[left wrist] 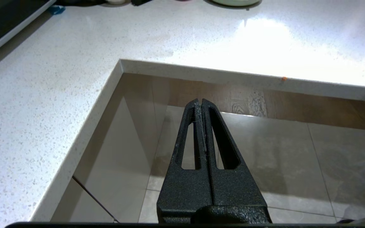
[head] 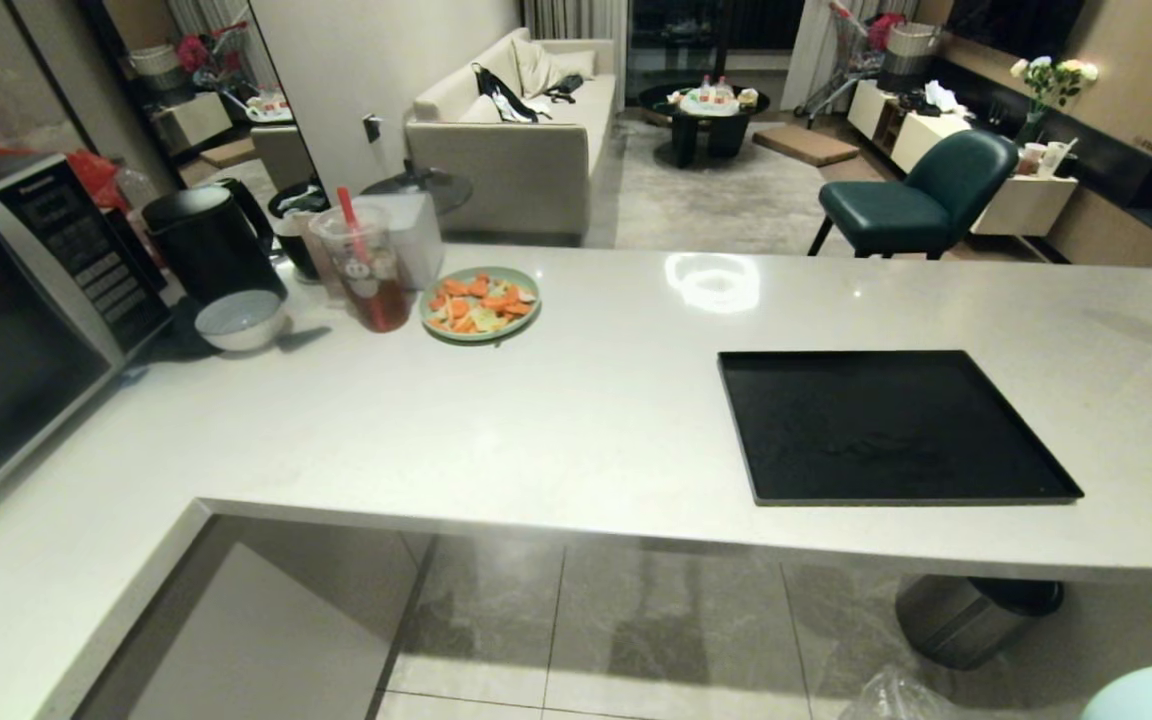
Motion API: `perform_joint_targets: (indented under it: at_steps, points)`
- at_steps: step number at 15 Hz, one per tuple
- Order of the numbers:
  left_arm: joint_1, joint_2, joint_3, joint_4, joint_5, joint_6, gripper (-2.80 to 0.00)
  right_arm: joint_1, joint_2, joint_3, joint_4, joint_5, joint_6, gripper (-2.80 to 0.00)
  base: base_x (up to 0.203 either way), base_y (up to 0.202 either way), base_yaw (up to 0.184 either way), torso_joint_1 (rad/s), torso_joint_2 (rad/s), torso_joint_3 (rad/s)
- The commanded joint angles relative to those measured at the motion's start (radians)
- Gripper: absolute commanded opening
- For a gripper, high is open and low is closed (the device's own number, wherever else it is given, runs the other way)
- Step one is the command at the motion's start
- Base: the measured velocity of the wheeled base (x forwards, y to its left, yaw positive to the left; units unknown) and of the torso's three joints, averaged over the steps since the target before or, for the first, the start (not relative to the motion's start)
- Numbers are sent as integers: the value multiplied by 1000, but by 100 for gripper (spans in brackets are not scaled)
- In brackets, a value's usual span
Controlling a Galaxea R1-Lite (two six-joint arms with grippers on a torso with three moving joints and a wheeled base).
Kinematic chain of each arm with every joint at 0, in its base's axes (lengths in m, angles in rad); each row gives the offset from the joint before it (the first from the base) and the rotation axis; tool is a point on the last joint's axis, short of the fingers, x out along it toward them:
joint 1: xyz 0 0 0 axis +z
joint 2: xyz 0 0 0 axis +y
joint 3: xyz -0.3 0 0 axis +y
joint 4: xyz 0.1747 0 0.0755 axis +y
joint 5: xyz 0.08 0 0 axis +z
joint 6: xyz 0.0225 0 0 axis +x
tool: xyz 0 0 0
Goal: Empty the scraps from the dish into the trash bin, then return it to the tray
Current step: Put the bowl back to the table
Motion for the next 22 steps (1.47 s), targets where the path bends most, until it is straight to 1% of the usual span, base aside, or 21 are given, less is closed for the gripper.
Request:
perform_joint_targets:
  at_steps: [1,6,9,14,15,17,19,22]
  points:
    - [-1,0,0,-1,0,-1,-280,0,1,0,-1,0,-1,-280,0,0,0,145,-363,-203]
    - [0,0,0,-1,0,-1,-280,0,1,0,2,1,1,-280,0,0,0,121,-292,-160]
    - [0,1,0,-1,0,-1,-280,0,1,0,2,-2,27,-280,0,0,0,0,0,0]
    - [0,0,0,-1,0,-1,-280,0,1,0,-1,0,24,-280,0,0,0,0,0,0]
    - [0,1,0,-1,0,-1,-280,0,1,0,-2,-1,11,-280,0,0,0,0,0,0]
    - [0,1,0,-1,0,-1,-280,0,1,0,-5,0,-73,-280,0,0,0,0,0,0]
    - [0,0,0,-1,0,-1,-280,0,1,0,-63,5,-75,-280,0,0,0,0,0,0]
    - [0,1,0,-1,0,-1,-280,0,14,-16,-50,16,-67,-280,0,0,0,0,0,0]
